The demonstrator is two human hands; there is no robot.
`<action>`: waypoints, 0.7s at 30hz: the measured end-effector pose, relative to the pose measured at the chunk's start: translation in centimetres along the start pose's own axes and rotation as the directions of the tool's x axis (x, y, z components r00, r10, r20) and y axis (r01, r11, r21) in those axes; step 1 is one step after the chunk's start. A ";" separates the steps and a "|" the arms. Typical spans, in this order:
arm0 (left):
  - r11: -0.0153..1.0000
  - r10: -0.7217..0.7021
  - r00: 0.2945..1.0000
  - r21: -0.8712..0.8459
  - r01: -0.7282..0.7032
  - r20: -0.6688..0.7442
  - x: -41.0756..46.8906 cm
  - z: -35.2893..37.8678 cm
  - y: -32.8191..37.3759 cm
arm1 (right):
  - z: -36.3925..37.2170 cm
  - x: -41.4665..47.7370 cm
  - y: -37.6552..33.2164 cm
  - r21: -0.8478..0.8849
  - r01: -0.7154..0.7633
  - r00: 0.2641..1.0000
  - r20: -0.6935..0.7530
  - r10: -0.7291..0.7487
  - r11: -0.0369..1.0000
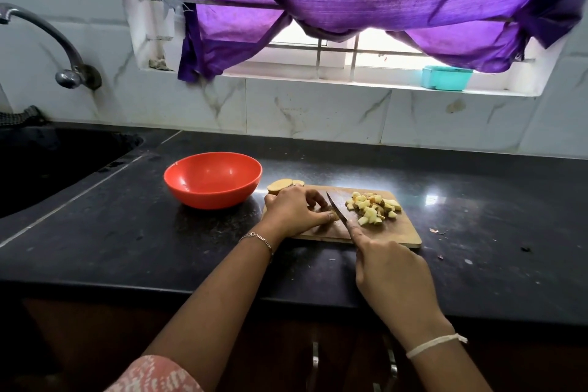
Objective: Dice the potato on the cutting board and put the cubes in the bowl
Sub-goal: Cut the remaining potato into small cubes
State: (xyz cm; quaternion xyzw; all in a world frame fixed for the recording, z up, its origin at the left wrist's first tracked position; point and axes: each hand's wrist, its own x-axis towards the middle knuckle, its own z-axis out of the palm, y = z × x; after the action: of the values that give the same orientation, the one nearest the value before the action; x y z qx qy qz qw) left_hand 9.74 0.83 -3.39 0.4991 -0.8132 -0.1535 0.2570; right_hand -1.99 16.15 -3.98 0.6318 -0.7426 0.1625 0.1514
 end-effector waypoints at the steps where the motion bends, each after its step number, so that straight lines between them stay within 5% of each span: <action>1: 1.000 0.000 1.000 -0.006 0.000 0.013 0.0 -0.1 0.0 | -0.1 0.2 0.3 0.006 -0.001 1.000 0.007 0.001 1.000; 21: 0.997 -0.020 0.997 -0.071 0.014 -0.073 -0.3 0.3 0.2 | -1.2 1.6 -1.9 -0.083 0.094 0.994 0.070 -0.089 0.992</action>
State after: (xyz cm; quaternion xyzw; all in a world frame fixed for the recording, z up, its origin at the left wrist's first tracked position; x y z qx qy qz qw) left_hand 9.51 1.18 -3.61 0.5019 -0.7930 -0.1658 0.3030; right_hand -0.37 14.98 -2.10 0.6632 -0.7238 0.1021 0.1610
